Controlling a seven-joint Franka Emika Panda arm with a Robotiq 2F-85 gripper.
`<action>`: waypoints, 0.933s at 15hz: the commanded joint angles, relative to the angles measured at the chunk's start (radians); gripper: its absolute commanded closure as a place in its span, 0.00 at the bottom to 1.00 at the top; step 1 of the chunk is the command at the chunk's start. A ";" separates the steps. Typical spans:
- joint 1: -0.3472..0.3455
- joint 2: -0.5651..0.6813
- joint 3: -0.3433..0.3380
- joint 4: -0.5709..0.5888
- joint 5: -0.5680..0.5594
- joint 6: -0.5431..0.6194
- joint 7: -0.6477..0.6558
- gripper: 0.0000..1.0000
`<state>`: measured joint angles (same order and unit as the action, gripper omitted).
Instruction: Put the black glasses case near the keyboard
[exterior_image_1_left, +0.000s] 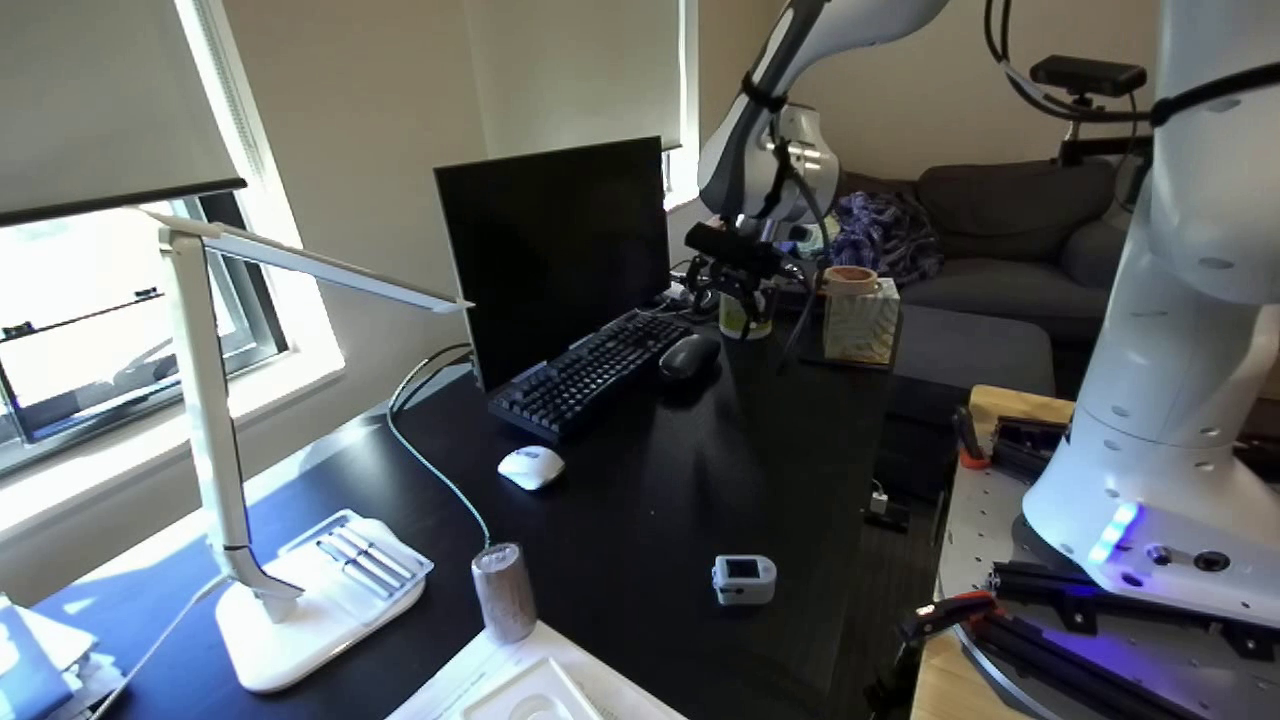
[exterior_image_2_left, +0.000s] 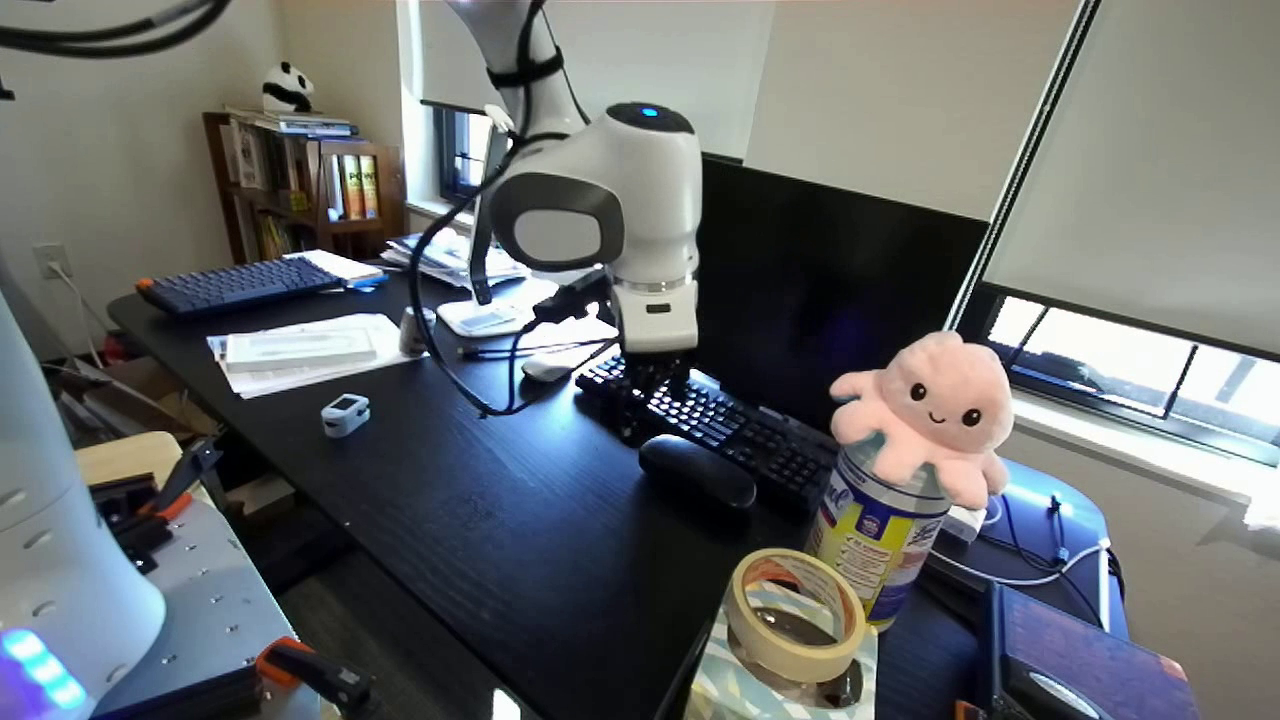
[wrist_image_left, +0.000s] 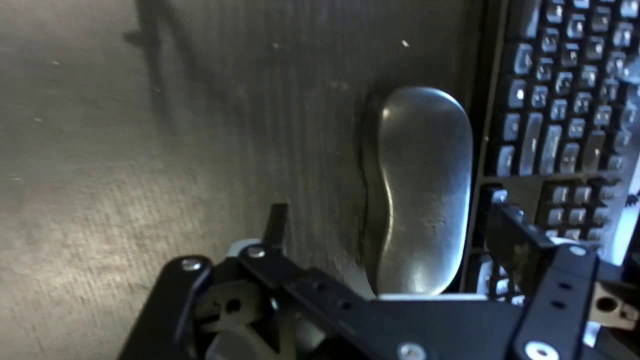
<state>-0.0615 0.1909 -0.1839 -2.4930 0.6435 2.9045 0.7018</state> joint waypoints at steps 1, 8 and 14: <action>0.047 -0.185 0.000 -0.186 -0.125 -0.046 -0.033 0.00; 0.095 -0.333 0.158 -0.269 -0.527 -0.168 0.133 0.00; 0.128 -0.486 0.302 -0.196 -0.676 -0.449 0.063 0.00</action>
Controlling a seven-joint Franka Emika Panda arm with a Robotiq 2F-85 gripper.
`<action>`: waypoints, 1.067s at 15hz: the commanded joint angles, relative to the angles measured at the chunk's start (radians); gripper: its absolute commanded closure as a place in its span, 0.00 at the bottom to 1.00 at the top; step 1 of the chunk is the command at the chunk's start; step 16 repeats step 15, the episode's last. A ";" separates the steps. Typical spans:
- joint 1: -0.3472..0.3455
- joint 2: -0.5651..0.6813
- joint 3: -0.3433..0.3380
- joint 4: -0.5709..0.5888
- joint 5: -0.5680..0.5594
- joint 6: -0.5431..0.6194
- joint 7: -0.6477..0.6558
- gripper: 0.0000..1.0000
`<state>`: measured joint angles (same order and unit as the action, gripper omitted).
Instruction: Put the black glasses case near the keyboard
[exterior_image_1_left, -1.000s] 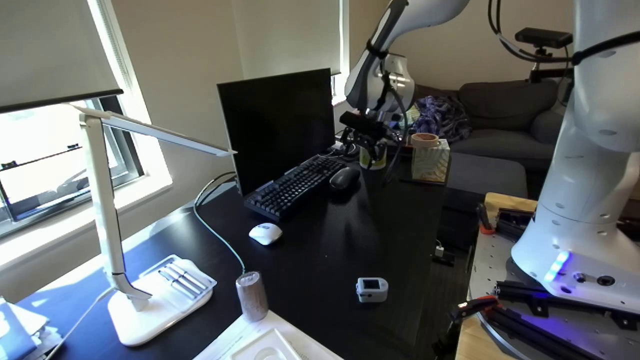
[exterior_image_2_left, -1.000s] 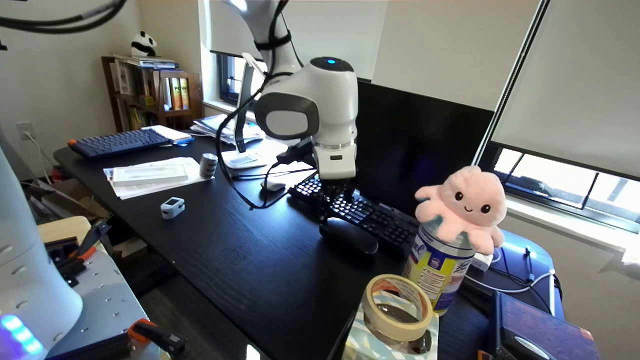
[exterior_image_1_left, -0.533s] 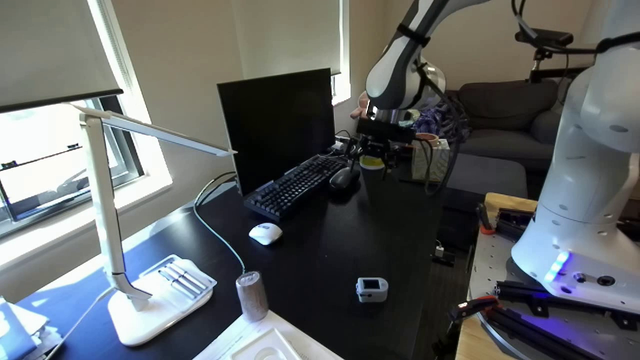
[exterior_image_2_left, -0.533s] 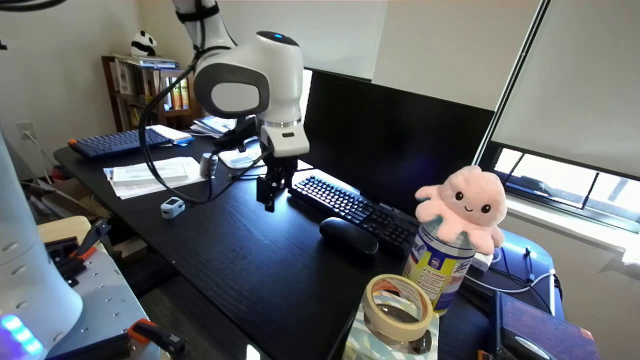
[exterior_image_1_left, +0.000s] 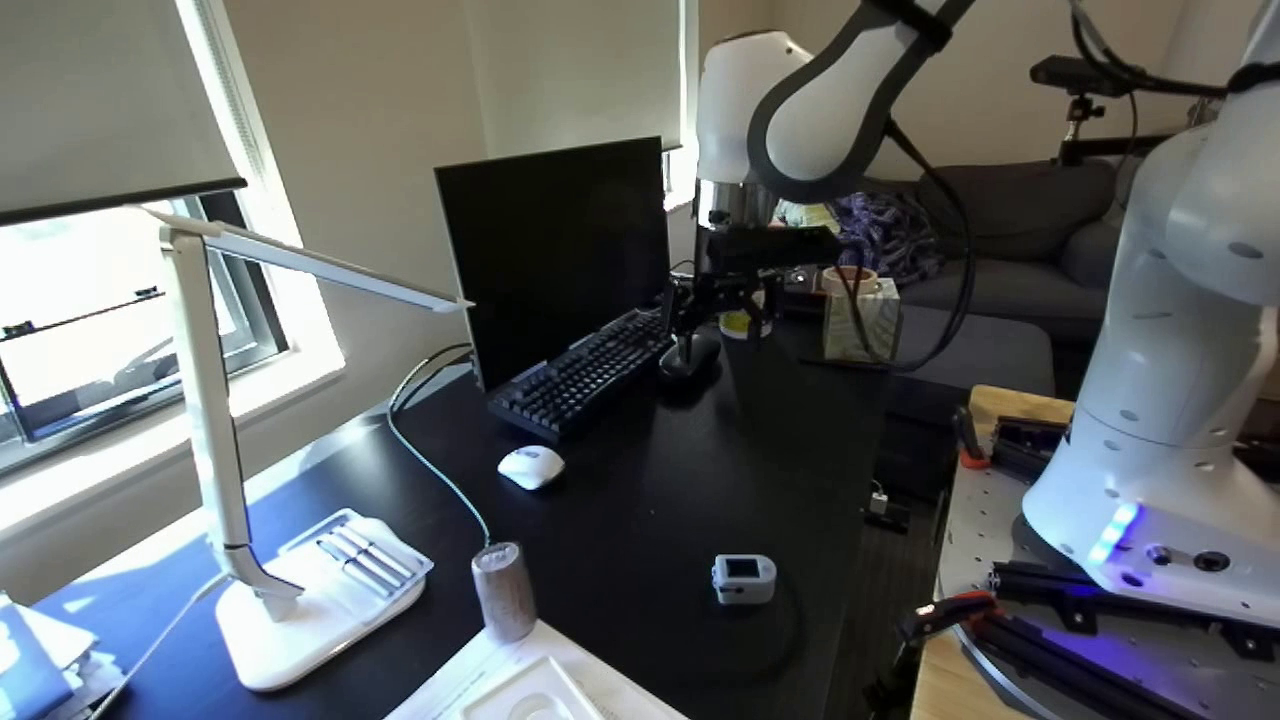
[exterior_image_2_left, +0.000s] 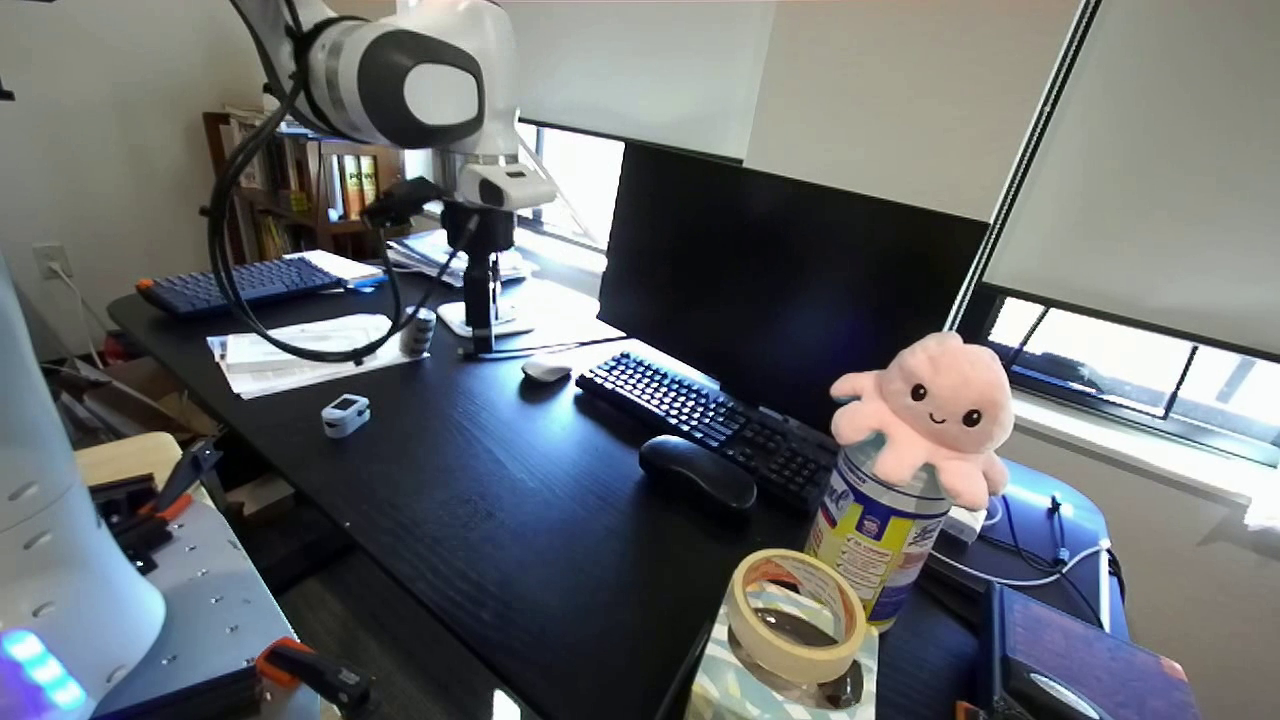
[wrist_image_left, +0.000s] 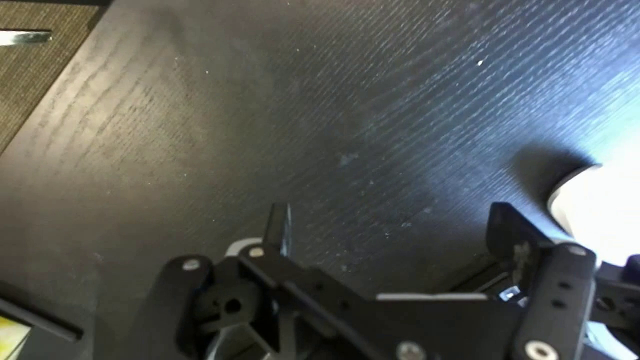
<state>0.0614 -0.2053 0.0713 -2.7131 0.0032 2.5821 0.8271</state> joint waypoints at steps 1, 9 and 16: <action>0.006 -0.095 0.061 0.049 -0.049 -0.164 -0.087 0.00; 0.016 -0.079 0.098 0.142 -0.083 -0.174 -0.421 0.00; 0.017 -0.077 0.087 0.132 -0.062 -0.139 -0.553 0.00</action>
